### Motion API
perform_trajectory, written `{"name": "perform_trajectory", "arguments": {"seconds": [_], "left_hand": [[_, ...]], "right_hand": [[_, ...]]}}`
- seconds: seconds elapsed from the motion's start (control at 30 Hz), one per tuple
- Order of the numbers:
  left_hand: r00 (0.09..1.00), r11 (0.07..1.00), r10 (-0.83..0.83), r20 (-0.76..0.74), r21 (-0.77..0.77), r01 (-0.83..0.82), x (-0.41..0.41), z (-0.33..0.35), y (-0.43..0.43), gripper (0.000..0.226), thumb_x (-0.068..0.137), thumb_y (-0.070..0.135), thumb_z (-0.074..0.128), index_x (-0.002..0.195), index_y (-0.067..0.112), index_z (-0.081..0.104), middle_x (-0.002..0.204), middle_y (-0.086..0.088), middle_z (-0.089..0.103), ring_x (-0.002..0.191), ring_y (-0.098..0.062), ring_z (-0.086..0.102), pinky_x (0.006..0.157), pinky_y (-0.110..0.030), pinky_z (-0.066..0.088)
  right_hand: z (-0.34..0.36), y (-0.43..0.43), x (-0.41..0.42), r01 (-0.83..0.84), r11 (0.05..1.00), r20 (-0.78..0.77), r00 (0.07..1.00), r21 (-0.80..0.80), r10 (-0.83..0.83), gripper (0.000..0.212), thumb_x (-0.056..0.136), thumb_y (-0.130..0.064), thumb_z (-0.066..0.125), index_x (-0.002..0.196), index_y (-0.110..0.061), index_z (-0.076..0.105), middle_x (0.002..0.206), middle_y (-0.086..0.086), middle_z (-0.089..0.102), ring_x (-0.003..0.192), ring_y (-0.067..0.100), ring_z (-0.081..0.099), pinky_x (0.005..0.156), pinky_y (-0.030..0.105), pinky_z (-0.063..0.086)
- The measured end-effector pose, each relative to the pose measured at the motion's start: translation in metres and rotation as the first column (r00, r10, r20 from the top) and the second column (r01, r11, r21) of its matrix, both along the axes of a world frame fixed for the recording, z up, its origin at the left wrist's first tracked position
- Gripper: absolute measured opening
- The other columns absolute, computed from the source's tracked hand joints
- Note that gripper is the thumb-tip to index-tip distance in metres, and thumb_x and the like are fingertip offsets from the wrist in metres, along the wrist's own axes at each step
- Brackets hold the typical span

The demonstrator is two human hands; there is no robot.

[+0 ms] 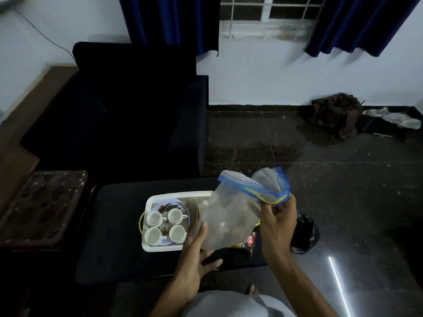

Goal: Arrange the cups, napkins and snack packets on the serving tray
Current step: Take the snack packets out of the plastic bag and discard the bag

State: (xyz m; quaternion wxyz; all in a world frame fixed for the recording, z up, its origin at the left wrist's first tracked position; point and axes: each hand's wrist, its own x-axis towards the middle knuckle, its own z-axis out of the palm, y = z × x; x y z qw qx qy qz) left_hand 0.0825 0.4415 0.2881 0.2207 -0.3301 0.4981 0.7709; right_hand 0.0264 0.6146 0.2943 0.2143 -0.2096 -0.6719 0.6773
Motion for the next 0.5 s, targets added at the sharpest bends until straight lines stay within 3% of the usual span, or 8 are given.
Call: {"name": "perform_trajectory", "arguments": {"seconds": [0.1,0.23,0.33,0.4,0.5], "left_hand": [[0.984,0.994,0.086,-0.157,0.086,-0.073,-0.014,0.001,0.038,0.05,0.079,0.052,0.073,0.126,0.037,0.065,0.126,0.0,0.073,0.111,-0.022,0.072,0.082,-0.044,0.062],[0.962,0.998,0.043,-0.271,0.063,-0.027,-0.026,0.006,0.087,0.044,0.089,0.044,0.07,0.13,0.033,0.061,0.128,-0.002,0.071,0.118,-0.021,0.069,0.078,-0.033,0.06],[0.96,0.999,-0.05,-0.274,-0.027,0.044,-0.025,0.002,0.119,0.052,0.082,0.043,0.075,0.13,0.03,0.061,0.123,0.0,0.074,0.113,-0.019,0.071,0.08,-0.036,0.061],[0.957,0.989,-0.116,-0.264,-0.12,0.087,-0.023,-0.003,0.135,0.053,0.079,0.044,0.077,0.128,0.027,0.064,0.12,-0.001,0.075,0.111,-0.02,0.072,0.089,-0.042,0.058],[0.961,0.966,-0.156,-0.227,-0.237,0.101,-0.022,-0.008,0.147,0.061,0.073,0.045,0.082,0.128,0.025,0.064,0.114,-0.001,0.077,0.107,-0.019,0.073,0.092,-0.037,0.058]], "right_hand": [[-0.002,0.039,0.004,-0.06,0.997,0.068,0.996,-0.043,0.063,0.042,0.086,-0.012,0.071,0.122,-0.025,0.054,0.101,-0.001,0.073,0.093,0.017,0.071,0.072,0.032,0.06],[-0.01,0.086,0.012,-0.23,0.945,0.181,0.965,0.232,0.191,0.056,0.081,-0.005,0.074,0.127,-0.029,0.052,0.09,-0.014,0.072,0.077,-0.006,0.068,0.061,0.009,0.051],[-0.02,0.105,0.021,-0.41,0.832,0.273,0.906,0.374,0.324,0.062,0.08,0.006,0.066,0.13,-0.027,0.054,0.094,-0.022,0.068,0.081,-0.007,0.067,0.063,0.004,0.047],[-0.024,0.108,0.027,-0.561,0.689,0.388,0.824,0.459,0.412,0.066,0.079,0.008,0.06,0.133,-0.03,0.052,0.099,-0.015,0.067,0.084,0.002,0.067,0.066,0.01,0.051],[-0.028,0.106,0.032,-0.737,0.519,0.511,0.675,0.432,0.532,0.067,0.079,0.004,0.055,0.14,-0.024,0.048,0.117,0.003,0.065,0.101,0.021,0.063,0.08,0.033,0.055]]}}
